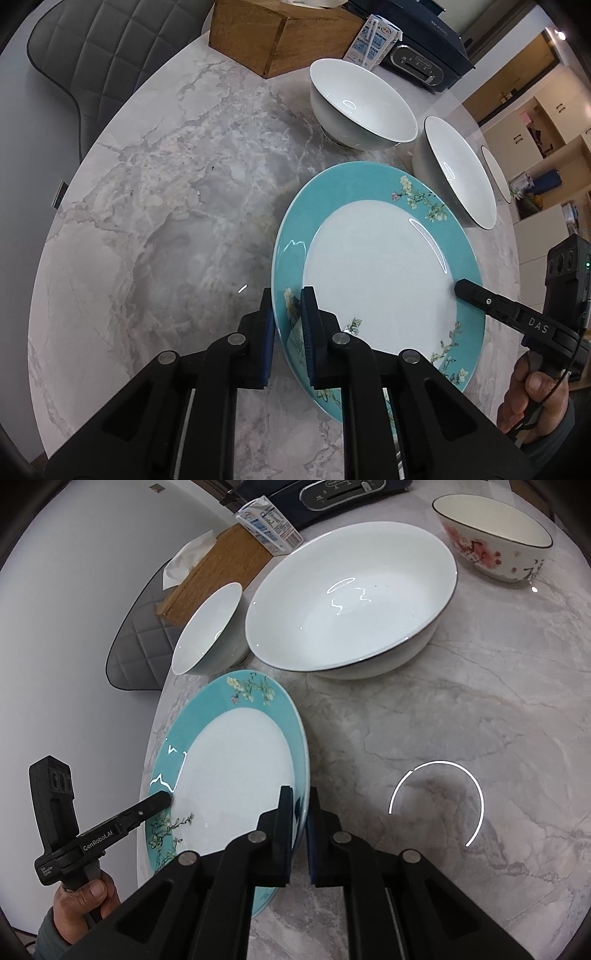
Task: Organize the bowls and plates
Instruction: 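Close the left tool on the large teal-rimmed plate and carry it to the stack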
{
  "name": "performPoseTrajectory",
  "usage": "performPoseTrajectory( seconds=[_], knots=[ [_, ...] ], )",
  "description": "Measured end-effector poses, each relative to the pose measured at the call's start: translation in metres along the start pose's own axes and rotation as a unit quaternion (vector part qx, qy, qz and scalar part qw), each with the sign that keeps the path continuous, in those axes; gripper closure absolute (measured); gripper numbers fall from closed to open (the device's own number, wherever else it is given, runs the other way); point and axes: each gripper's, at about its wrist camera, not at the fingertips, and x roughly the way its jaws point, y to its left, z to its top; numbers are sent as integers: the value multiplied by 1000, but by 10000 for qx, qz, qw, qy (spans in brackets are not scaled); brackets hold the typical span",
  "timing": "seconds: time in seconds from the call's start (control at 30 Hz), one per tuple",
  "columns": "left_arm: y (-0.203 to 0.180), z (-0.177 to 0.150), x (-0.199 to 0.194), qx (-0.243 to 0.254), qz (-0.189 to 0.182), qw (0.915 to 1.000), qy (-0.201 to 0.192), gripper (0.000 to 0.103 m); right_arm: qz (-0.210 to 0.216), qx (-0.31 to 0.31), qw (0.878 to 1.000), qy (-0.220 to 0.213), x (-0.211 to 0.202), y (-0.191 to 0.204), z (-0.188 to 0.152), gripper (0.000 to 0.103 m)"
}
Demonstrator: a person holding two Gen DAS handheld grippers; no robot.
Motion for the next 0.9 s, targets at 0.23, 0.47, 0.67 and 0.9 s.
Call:
performPoseTrajectory(
  seconds=[0.23,0.47,0.67,0.9],
  knots=[
    [-9,-22,-36,65,-133,9998,-166,92,56,-61,9998,-180,-28,15,-13,95],
    [-26,-53,-68,212,-317,9990,-254,92,49,-92,9992,-376,-67,22,-42,95],
    [-49,-87,-91,481,-482,9974,-253,92,-33,-44,9984,-565,-106,19,-83,94],
    [-75,-141,-101,859,-673,9940,-72,92,-204,190,9970,-724,-143,-4,-148,94]
  ],
)
